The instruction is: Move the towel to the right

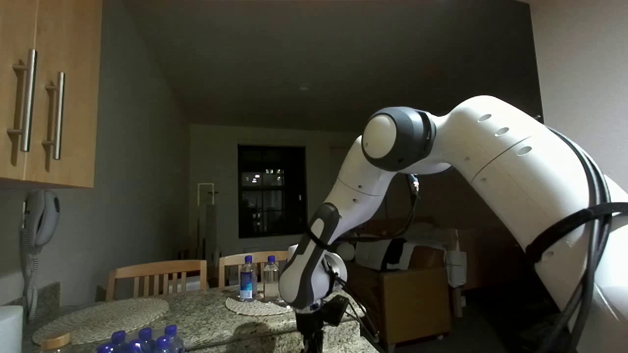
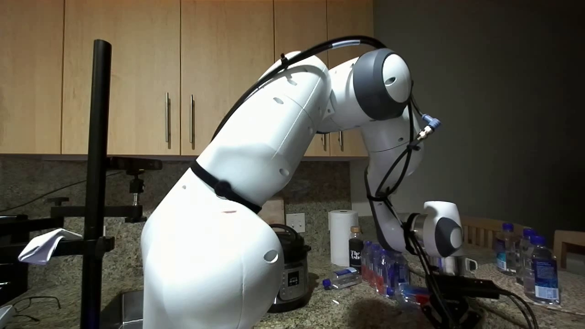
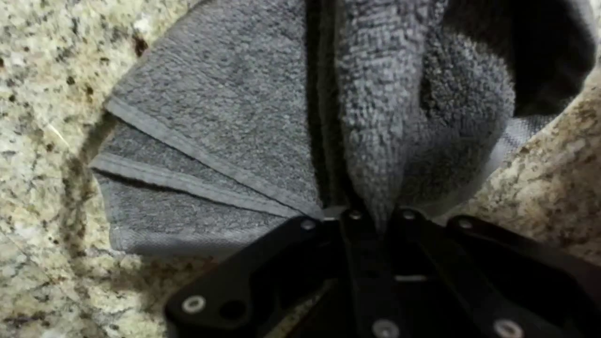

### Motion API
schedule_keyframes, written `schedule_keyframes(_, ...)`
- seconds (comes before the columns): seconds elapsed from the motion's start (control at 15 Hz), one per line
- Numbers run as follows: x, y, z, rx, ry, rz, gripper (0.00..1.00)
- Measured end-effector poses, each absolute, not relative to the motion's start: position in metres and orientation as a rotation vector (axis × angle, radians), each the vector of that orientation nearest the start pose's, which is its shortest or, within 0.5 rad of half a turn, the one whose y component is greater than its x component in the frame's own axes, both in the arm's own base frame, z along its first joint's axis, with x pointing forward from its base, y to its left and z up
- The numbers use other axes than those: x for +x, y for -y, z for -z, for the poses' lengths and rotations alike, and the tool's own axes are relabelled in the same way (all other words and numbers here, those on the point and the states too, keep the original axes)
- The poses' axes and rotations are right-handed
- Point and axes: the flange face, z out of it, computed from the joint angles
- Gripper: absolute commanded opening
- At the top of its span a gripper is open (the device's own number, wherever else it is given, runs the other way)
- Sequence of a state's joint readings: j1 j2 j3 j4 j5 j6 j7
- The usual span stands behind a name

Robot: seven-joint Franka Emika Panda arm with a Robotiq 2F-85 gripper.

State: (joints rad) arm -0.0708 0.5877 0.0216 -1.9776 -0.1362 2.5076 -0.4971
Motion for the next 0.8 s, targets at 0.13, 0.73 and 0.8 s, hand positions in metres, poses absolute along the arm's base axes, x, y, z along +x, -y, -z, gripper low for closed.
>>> schedule_keyframes(0.13,0.607,0.015,-0.164,-3.050,0.907,-0.100,0.11)
schedule_keyframes(0.73,0.650,-0.028,-0.161,-3.099,0.843,0.000,0.10)
schedule_keyframes(0.8,0.657,-0.031,-0.161,-3.114,0.832,0.017,0.10)
